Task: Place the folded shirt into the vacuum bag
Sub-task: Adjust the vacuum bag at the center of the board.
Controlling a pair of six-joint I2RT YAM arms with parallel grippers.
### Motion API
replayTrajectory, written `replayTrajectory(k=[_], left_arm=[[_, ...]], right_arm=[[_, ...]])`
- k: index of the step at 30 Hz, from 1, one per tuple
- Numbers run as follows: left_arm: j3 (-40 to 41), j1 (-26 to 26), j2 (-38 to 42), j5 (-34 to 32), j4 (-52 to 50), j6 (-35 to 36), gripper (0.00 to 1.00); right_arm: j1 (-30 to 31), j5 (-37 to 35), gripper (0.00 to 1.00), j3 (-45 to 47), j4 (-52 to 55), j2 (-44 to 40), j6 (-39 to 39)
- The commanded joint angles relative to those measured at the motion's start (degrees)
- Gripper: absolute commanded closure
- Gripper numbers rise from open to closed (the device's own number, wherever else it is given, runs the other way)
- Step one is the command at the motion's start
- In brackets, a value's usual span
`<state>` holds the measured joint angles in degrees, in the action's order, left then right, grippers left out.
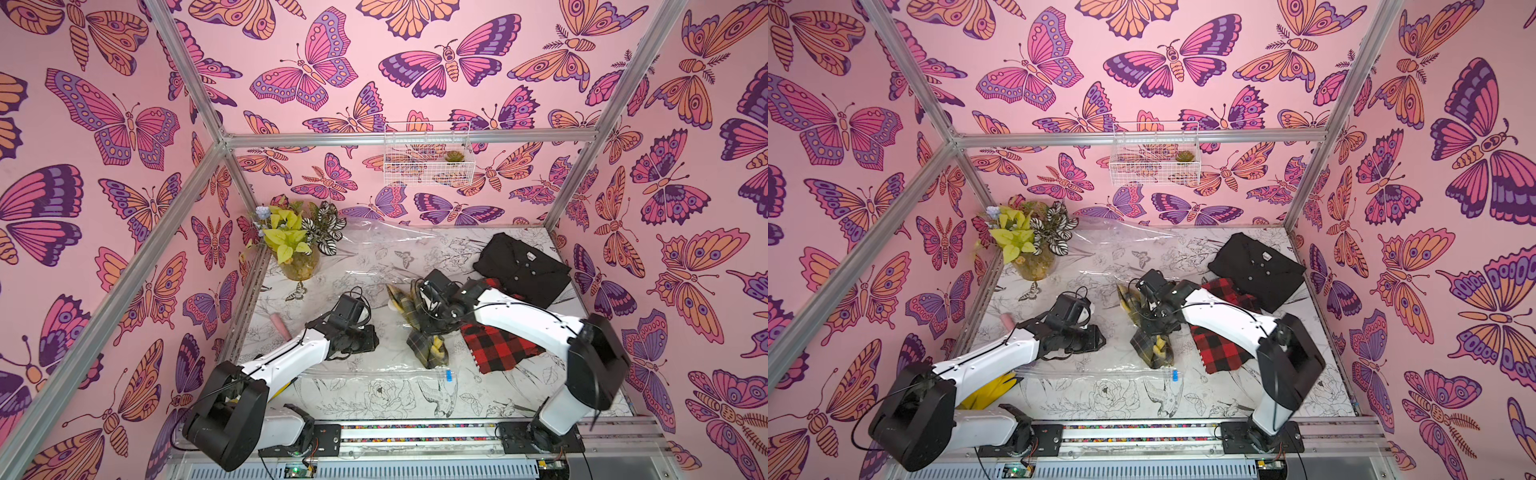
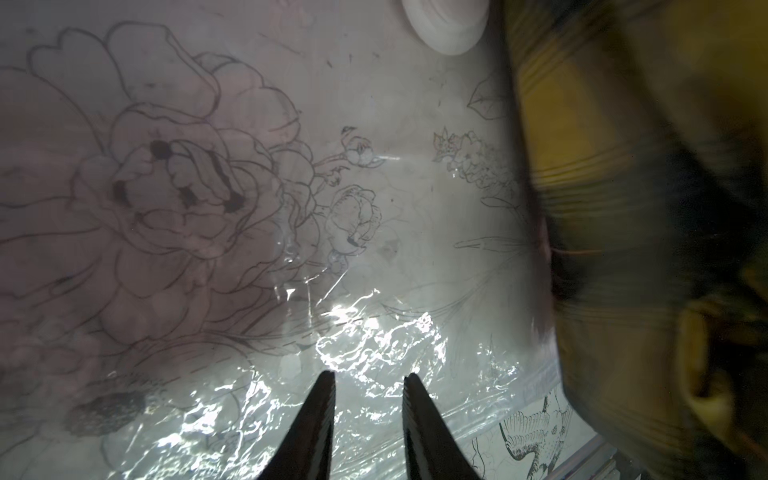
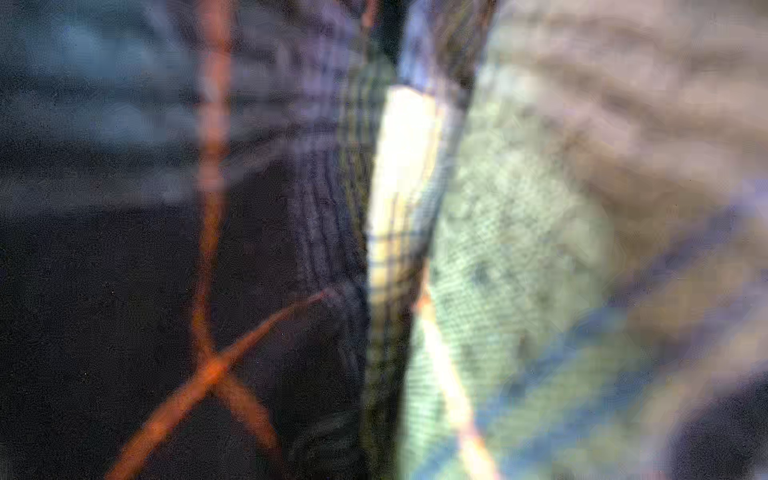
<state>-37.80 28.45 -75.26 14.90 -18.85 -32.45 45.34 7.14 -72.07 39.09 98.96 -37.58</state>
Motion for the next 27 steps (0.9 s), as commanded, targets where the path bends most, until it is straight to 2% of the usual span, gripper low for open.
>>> replayTrajectory(k=[1, 3, 7, 10, 14, 17, 21, 27], left_arm=[[1.24, -0.23, 0.48, -0.83, -2.06, -0.52, 0.68], [1.11, -0.23, 0.64, -0.58, -2.07, -0.31, 0.68], [-0.21, -0.15, 1.12, -0.25, -2.12, 1.17, 0.67], [-1.58, -0.15, 1.56, 0.47, -2.43, 2.73, 0.65], [-3.06, 0.07, 1.79, 1.29, -2.78, 6.08, 0.59], [-4.26, 1.0, 3.9, -0.29, -3.74, 8.11, 0.49], [-7.76, 7.7, 2.93, -6.41, -8.84, 14.43, 0.34], [-11.6, 16.09, -5.11, -9.82, -15.57, 22.98, 0.23]], right_arm=[[-2.24, 4.49, 1.0, 0.74, -3.92, 4.78, -0.42], [-4.6, 3.18, 1.0, -0.71, -1.3, 8.88, 3.54], [-9.3, -6.25, 1.0, -9.46, 9.19, 18.64, 12.4], [-11.6, -13.09, 1.0, -15.86, 14.04, 22.98, 16.16], [-13.5, -14.28, 1.0, -23.73, 16.53, 27.52, 18.6], [-13.88, -16.34, 1.0, -28.89, 19.43, 31.83, 20.4], [-15.39, -18.64, 1.0, -31.39, 21.13, 35.22, 21.82], [-16.54, -15.72, 1.0, -30.11, 19.87, 34.46, 23.16]])
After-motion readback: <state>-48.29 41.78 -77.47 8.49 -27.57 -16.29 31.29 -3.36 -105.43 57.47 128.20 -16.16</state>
